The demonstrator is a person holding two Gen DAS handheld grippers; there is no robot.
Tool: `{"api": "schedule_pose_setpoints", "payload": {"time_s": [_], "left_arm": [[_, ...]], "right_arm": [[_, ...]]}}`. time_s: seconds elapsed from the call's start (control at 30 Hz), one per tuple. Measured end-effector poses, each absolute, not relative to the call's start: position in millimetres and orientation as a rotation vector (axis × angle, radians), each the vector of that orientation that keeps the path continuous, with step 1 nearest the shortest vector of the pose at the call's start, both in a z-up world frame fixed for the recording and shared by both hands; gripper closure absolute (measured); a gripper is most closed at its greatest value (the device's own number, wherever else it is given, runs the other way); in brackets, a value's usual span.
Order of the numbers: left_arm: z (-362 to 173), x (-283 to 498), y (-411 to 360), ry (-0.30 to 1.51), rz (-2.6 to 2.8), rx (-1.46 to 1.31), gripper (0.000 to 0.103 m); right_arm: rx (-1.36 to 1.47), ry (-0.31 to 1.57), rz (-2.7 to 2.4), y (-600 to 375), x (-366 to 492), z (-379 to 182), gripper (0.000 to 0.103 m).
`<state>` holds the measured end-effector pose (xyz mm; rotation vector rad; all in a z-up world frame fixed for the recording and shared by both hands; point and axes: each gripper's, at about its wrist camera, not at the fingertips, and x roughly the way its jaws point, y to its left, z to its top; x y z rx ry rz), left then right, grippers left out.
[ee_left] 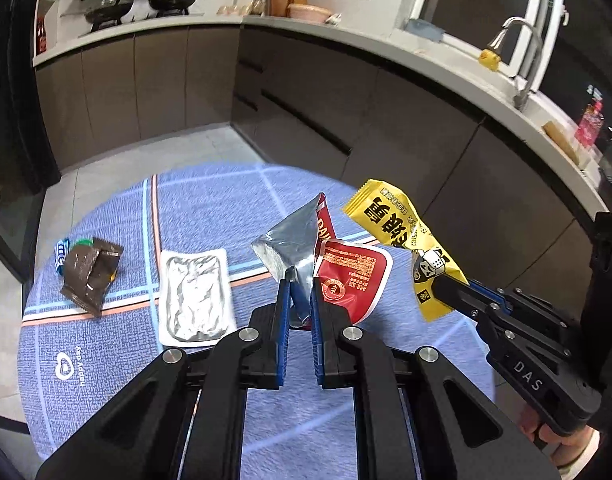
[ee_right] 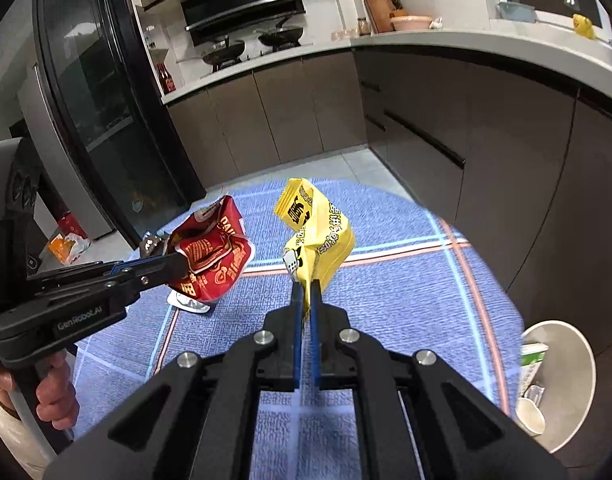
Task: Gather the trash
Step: 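Grasp the silver and red wrappers with the left tool while the right tool holds the yellow wrapper, then carry the wrappers with both tools over the white bin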
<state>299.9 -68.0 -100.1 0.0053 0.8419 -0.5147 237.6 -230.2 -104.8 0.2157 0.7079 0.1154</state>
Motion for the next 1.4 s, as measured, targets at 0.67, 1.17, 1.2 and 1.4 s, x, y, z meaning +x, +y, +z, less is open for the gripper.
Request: {"api": "schedule_pose_setpoints", "payload": {"time_s": [0.67,1.17,1.2,1.4], "left_arm": [[-46.5,219.1,-185.2,0.725,-0.766,0.085,0.094],[-86.6,200.1,-298.3,0.824,-0.913,0.183,0.094],[-90.2,199.8,-305.7,0.832,-0.920,0.192,0.094],[-114.7,203.7,-336.4,0.888,-0.947,0.231,0.094]], "right_arm": [[0.335,0.568,-0.121,-342.8,122.4,-80.6,0.098],[0.451,0.603,-0.284,-424.1,68.4,-123.3,0.098],[0.460,0.607,-0.294,-428.8,66.1,-127.3,0.098],[0.509,0.641,-0.337,-449.5,58.4,-152.3,0.098]]}}
